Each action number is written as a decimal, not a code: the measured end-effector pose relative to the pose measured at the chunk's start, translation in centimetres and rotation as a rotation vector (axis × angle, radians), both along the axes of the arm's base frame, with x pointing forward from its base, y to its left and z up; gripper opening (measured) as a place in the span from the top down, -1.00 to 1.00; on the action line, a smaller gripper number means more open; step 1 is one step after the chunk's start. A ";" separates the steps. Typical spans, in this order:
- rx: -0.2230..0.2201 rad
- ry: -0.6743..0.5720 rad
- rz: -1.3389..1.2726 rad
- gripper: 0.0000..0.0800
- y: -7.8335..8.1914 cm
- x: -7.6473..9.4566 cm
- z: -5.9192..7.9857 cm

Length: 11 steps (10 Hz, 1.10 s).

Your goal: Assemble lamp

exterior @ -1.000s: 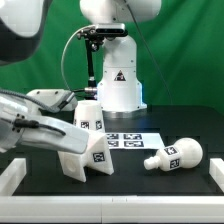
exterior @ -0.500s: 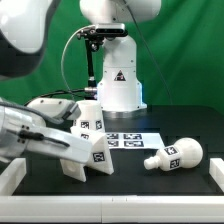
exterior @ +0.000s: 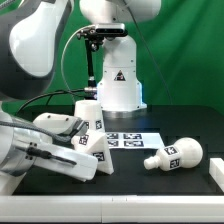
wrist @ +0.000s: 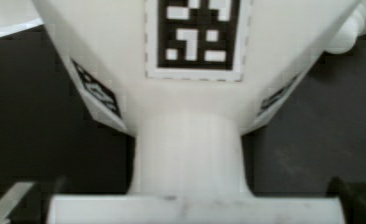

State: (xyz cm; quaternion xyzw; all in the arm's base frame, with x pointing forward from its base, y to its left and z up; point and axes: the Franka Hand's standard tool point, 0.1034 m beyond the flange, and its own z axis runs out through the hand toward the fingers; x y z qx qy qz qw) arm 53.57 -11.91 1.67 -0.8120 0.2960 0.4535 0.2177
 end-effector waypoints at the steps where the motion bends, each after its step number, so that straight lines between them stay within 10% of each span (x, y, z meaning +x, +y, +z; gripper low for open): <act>1: 0.000 0.000 0.000 -0.75 0.0 0.0 0.0; 4: 0.000 0.000 0.000 -0.33 0.0 0.0 0.0; 7: -0.001 -0.002 0.002 -0.33 0.0 0.1 0.1; 11: -0.025 -0.140 0.116 -0.33 0.8 3.2 6.1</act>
Offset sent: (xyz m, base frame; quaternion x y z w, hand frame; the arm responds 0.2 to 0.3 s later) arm 0.0000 0.0000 0.0000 0.0000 0.0000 0.0000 1.0000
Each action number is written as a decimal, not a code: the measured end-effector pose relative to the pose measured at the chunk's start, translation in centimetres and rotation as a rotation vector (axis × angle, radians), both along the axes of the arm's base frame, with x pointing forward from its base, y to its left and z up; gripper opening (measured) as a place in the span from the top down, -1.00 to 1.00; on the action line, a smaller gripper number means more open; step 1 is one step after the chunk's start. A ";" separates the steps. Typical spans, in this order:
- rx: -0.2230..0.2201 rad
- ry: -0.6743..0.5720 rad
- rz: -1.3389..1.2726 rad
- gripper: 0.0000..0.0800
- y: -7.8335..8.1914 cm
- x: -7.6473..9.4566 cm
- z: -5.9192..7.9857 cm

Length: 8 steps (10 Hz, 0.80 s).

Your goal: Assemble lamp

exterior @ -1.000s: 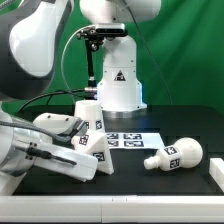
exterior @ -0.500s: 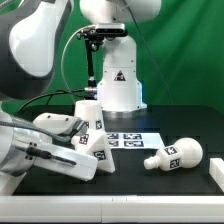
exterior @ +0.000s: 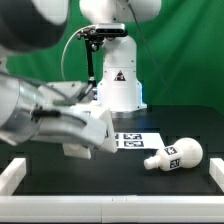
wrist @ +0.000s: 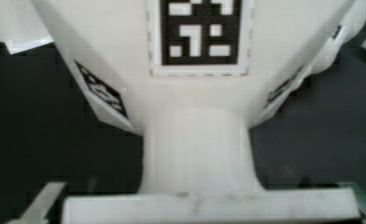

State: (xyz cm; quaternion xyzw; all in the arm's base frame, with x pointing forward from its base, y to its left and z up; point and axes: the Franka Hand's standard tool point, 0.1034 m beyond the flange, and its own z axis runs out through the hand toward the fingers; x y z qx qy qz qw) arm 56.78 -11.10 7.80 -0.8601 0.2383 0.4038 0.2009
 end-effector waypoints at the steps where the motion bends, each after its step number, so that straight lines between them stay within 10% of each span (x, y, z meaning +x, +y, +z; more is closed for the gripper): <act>1: -0.063 -0.136 0.026 -0.33 -0.1 2.1 0.7; 5: -0.253 -0.401 -0.052 -0.33 0.2 3.0 0.9; 8: -0.424 -0.732 0.120 -0.33 6.8 4.3 5.0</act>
Offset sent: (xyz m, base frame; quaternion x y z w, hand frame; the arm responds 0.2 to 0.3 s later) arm 0.0000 0.0000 0.0000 0.0000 0.1296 0.0000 0.9916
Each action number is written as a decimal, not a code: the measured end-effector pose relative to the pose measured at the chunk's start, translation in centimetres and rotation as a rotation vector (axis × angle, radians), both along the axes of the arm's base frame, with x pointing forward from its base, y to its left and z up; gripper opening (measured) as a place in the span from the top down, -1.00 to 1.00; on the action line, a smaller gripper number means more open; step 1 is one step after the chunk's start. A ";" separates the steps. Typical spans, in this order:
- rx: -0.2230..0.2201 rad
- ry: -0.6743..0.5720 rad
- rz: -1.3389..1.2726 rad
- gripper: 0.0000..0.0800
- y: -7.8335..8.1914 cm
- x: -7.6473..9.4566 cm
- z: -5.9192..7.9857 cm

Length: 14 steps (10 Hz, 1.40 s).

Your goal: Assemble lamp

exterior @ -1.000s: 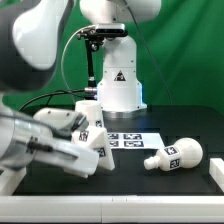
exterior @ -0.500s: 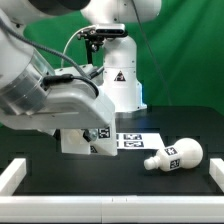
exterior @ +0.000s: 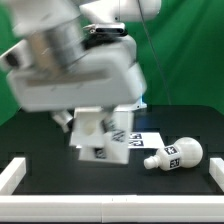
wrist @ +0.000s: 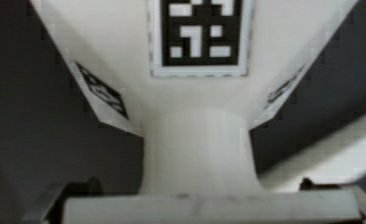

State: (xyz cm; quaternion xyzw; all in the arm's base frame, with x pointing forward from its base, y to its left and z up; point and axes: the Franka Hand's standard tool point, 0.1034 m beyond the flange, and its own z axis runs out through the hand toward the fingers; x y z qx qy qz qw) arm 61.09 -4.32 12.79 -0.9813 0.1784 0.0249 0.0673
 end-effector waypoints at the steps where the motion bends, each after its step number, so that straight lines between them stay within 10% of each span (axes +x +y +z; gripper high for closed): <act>1: -0.043 -0.102 0.042 -0.33 2.0 0.4 0.1; 5: -0.127 -0.322 0.018 -0.33 2.2 1.0 -0.6; 9: -0.186 -0.477 0.194 -0.33 11.3 0.1 -2.0; 14: -0.237 -0.552 0.237 -0.33 10.6 0.8 -2.7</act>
Offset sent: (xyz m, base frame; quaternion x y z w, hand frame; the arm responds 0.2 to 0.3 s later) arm 0.0000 0.0000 0.0000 0.0000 0.1938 0.0000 0.9810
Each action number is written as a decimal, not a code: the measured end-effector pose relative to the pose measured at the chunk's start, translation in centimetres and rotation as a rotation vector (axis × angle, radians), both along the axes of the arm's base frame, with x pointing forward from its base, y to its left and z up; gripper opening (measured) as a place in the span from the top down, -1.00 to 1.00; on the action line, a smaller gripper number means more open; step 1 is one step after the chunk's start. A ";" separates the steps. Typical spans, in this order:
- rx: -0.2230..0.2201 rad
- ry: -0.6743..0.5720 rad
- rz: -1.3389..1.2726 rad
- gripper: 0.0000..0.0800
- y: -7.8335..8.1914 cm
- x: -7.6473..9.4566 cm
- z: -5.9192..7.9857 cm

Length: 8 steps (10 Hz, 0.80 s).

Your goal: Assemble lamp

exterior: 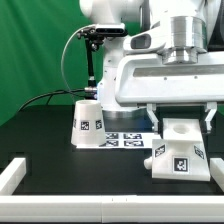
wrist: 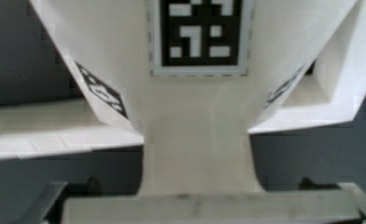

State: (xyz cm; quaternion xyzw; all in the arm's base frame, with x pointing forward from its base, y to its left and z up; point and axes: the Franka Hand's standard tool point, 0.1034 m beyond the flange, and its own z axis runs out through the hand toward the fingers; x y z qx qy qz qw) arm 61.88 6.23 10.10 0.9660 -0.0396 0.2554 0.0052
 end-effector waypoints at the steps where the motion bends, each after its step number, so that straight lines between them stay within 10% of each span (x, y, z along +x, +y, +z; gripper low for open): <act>1: -0.011 -0.016 0.015 -0.33 0.8 0.1 -1.0; 8: -0.032 -0.104 0.042 -0.33 2.3 0.9 -4.0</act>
Offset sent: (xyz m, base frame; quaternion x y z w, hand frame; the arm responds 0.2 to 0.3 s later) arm 0.0085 0.0135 -0.0247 0.0412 0.0391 0.0237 0.9981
